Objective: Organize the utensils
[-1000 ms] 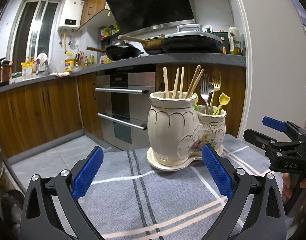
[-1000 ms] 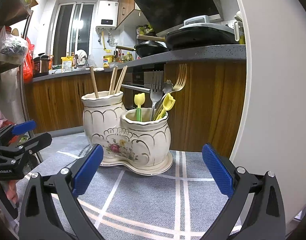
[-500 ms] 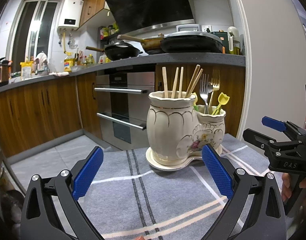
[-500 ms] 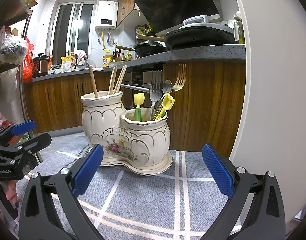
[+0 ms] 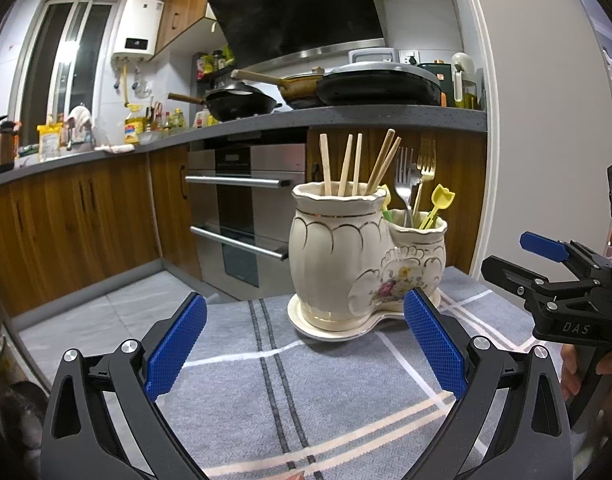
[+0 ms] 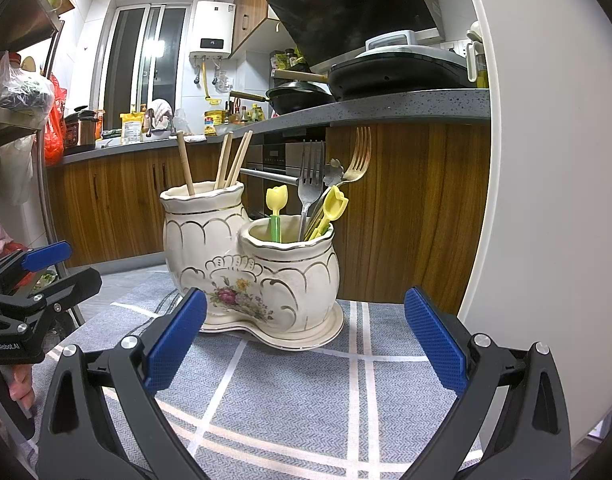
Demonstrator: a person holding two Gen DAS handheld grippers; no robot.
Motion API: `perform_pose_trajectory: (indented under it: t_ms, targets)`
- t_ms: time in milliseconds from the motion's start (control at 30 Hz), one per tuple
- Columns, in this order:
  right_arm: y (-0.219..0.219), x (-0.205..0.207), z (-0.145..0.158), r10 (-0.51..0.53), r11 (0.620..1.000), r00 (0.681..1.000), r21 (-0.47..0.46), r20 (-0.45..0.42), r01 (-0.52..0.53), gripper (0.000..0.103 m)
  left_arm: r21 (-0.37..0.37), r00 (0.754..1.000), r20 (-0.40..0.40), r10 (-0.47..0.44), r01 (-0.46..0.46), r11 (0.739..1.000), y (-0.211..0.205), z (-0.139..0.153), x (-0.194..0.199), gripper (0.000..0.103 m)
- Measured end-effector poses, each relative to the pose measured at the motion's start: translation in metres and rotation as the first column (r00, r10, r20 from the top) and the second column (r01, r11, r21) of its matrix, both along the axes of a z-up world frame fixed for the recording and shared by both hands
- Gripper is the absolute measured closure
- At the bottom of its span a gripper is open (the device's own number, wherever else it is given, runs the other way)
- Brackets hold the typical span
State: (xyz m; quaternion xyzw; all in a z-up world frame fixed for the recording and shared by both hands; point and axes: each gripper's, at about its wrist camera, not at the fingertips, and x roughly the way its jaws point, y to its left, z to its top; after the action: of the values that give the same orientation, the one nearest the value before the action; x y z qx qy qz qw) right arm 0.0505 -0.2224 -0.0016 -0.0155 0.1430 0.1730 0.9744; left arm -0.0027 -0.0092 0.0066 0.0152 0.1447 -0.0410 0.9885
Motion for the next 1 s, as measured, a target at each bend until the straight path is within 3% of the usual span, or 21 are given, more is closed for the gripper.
perform_pose_trajectory:
  t_ms: [1000]
  targets:
    - [-0.0005,0.0009,0.0003,-0.002,1.0,1.0,-0.001,-0.002,0.002,0.005,-0.001,1.0,-0.001,0.009,-0.009,1.0,0.0026,0.0002,0.0008,0.005]
